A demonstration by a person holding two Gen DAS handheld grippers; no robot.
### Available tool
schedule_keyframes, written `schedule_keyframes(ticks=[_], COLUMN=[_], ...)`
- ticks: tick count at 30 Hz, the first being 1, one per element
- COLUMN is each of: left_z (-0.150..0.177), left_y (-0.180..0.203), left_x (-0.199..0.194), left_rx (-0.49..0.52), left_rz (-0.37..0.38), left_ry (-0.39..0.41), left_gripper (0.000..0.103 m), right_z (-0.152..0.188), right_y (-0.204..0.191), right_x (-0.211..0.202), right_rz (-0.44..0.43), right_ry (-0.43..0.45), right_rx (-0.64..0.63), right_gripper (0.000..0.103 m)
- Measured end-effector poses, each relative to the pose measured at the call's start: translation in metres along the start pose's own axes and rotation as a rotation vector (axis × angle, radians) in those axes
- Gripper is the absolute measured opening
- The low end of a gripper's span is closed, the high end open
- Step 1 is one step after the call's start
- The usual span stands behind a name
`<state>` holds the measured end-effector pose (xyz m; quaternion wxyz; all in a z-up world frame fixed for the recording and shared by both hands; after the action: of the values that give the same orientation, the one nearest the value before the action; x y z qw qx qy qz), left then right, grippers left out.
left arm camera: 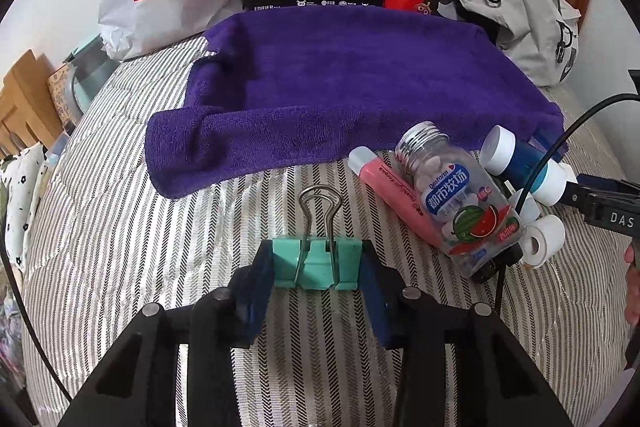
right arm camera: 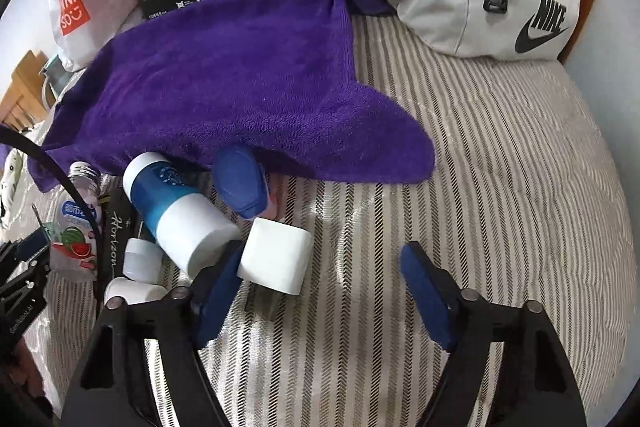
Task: Organize rigid objects
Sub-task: 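Grasp the green binder clip with the left tool while the right tool grasps the white charger plug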
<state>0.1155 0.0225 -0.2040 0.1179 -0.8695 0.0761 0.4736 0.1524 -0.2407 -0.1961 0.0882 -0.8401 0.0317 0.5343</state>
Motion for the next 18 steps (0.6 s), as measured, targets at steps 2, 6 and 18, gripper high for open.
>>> schedule_keyframes(ticks=[2, 6, 18], left_z=[0.0, 0.002, 0.003], left_y=[0.0, -0.001, -0.002], left_x=[0.0, -0.001, -0.002], left_rx=[0.006, 0.007, 0.023], left_rz=[0.004, 0.009, 0.02], left_ry=[0.001, 0.002, 0.008], left_gripper=[0.039, 0.04, 0.039], right_z=[0.0, -0.003, -0.001], right_y=[0.001, 0.012, 0.004], right_x=[-0.002, -0.004, -0.007], right_rz=[0.014, 0.002, -0.03], right_ry=[0.014, 0.014, 0.014], right_rx=[-0.042, -0.018, -0.075], right_gripper=[0.065, 0.058, 0.027])
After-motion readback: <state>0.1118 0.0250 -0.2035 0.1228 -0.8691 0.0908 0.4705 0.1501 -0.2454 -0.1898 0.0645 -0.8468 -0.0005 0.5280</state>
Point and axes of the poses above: each gripper's, at about its wrist camera, not at the fingertips, and x roughly the way its jaws point, y to its right, z to its underside, the point moved 6 cm from there along x, roughly the way its jaws point, and after that the axes turned 13 degrees about x, right-handed, at the moved point
